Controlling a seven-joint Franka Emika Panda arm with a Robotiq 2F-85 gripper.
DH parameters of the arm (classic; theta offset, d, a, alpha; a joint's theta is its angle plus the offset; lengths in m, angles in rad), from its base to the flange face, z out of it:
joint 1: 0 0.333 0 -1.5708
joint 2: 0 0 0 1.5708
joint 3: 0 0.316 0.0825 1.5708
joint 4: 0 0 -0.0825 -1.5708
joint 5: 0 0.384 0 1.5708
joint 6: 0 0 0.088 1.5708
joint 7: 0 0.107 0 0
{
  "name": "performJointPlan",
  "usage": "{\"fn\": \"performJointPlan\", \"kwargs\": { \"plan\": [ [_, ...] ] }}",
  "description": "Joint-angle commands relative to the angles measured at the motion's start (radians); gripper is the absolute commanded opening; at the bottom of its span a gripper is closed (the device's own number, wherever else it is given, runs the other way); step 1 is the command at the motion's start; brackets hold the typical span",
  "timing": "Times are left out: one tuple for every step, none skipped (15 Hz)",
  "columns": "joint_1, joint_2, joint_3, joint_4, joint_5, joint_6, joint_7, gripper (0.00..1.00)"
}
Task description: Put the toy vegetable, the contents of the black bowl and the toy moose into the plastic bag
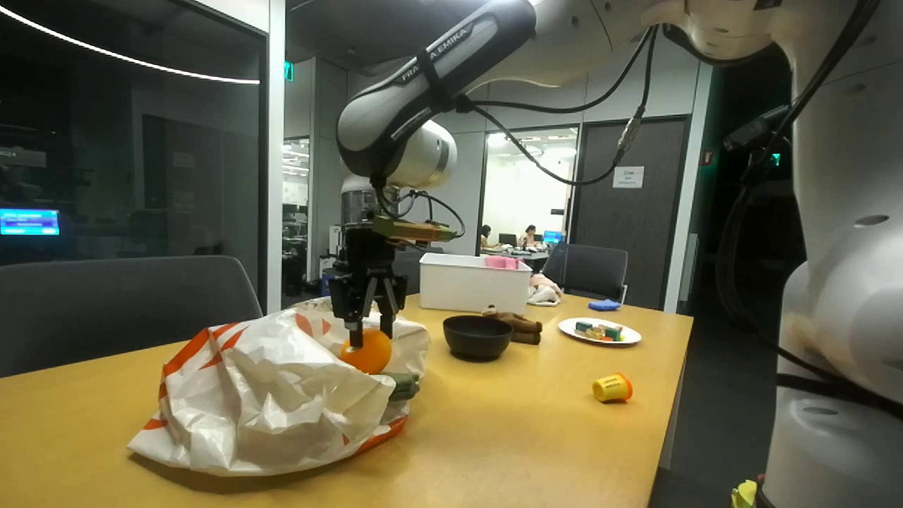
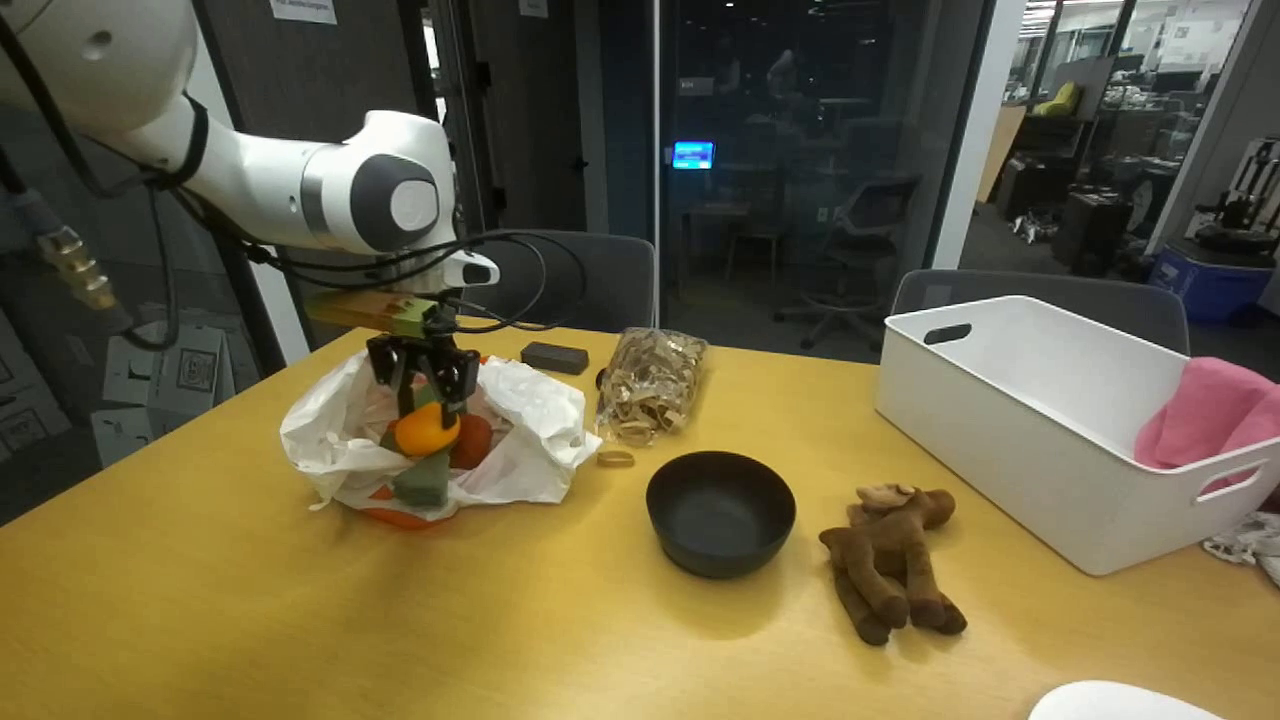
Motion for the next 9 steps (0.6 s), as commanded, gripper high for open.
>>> {"fn": "performJointPlan", "kwargs": {
  "plan": [
    [0.007,0.034,0.011,0.024,-0.020,0.110,-0.073,0.37],
    [0.010,0.042,0.015,0.022,-0.014,0.146,-0.086,0.37],
    [0.014,0.045,0.019,0.020,-0.010,0.180,-0.096,0.37],
    [0.018,0.045,0.026,0.019,0.000,0.208,-0.106,0.37],
    [0.019,0.046,0.035,0.021,0.021,0.233,-0.122,0.37],
    [0.018,0.048,0.044,0.024,0.045,0.247,-0.134,0.37],
    [0.015,0.051,0.051,0.029,0.068,0.254,-0.143,0.37],
    [0.013,0.052,0.052,0.031,0.081,0.258,-0.144,0.79],
    [0.010,0.052,0.050,0.032,0.084,0.256,-0.133,0.88]
  ]
}}
